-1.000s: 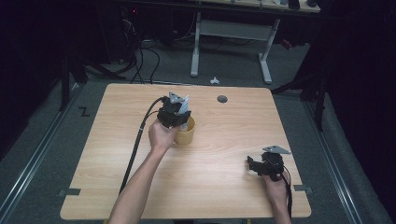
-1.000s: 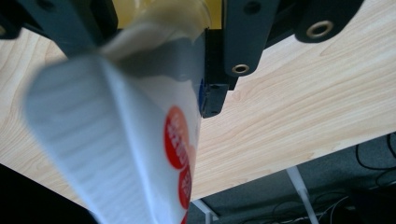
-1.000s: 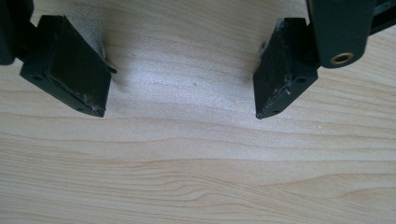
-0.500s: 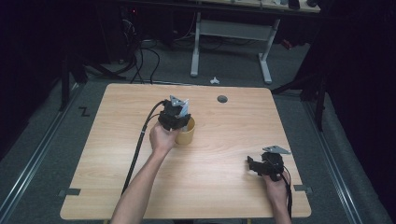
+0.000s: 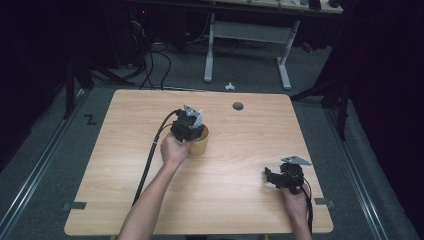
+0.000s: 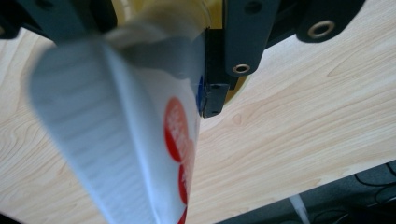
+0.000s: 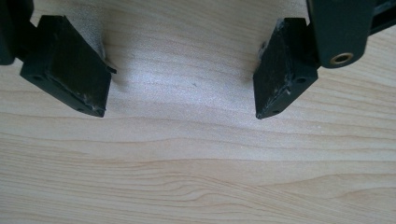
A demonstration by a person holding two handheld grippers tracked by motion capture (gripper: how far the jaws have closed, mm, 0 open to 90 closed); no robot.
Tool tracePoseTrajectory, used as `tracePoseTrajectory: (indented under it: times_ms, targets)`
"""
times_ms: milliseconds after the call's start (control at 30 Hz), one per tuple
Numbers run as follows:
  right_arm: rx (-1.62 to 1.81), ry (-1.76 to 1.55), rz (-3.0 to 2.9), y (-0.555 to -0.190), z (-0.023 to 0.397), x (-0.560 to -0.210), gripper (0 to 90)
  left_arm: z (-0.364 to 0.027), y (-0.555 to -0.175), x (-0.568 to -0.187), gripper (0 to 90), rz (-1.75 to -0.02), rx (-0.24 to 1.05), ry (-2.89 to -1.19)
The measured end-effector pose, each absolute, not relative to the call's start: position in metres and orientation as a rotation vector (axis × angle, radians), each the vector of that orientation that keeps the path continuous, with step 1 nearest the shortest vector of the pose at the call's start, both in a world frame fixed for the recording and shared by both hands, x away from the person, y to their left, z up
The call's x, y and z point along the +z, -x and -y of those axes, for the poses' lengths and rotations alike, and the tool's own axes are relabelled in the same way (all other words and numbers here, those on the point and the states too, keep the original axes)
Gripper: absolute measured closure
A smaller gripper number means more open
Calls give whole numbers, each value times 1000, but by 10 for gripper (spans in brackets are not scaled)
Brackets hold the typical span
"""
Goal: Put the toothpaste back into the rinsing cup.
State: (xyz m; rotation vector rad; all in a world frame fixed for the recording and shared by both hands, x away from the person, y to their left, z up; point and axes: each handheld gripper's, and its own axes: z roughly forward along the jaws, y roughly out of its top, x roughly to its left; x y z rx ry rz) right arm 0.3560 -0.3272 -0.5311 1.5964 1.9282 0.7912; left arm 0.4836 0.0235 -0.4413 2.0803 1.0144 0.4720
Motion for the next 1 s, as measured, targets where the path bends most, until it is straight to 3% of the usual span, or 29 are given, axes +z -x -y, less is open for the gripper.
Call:
tracePoseTrajectory:
  times_ms: [1000]
  targets:
    - [791,-1596,-1928,-356,327,-531,194,-22,-485,-454,648,-1042,452,-2078]
